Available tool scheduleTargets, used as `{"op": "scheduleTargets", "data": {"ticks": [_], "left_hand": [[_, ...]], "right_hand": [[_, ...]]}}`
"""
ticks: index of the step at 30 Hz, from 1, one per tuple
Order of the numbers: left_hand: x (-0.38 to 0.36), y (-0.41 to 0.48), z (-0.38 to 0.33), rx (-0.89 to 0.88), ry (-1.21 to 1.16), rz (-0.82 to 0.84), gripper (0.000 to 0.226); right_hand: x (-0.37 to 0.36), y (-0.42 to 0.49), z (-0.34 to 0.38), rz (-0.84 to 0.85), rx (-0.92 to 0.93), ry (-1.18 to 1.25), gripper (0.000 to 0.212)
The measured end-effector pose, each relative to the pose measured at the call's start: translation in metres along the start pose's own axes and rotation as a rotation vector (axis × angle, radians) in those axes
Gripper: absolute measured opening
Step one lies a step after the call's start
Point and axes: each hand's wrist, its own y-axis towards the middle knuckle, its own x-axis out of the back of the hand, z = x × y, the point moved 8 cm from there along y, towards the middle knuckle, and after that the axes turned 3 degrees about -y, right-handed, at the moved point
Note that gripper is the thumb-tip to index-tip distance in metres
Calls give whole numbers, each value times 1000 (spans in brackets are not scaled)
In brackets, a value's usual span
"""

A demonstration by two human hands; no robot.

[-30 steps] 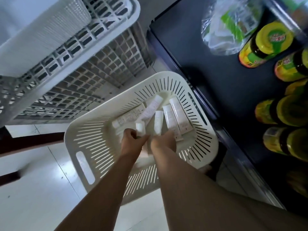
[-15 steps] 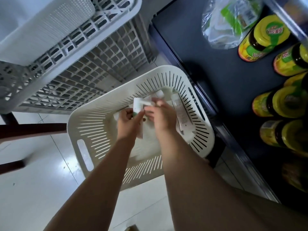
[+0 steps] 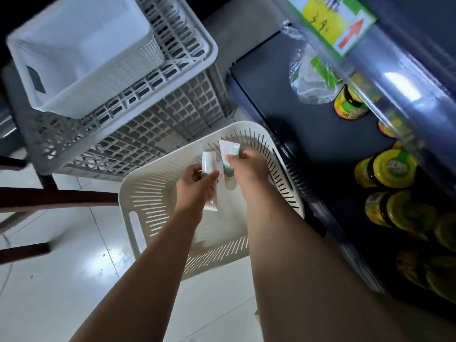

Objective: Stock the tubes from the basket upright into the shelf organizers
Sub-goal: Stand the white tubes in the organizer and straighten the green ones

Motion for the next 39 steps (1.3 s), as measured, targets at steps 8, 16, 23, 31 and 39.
{"op": "scheduleTargets", "data": {"ticks": [8,16,23,31,39], "left_hand": [[27,-55,-69,-125,-117,114,29],[45,-118,-150,-241,-226,249,23],[14,-186,-222,-419,-221,414,34],[-46,-291,-300,-673,-294,560,40],[-127,-413,-315,-600,-530,918,37]], "right_hand": [[17,-62,62,93,-11,101,13],[75,-145,162,70,199,324,18],[162,-237,212,-128,447,316,10],[302,-346,199,-564,623,367,22],[406,-438,173,-798,743,440,30]]}}
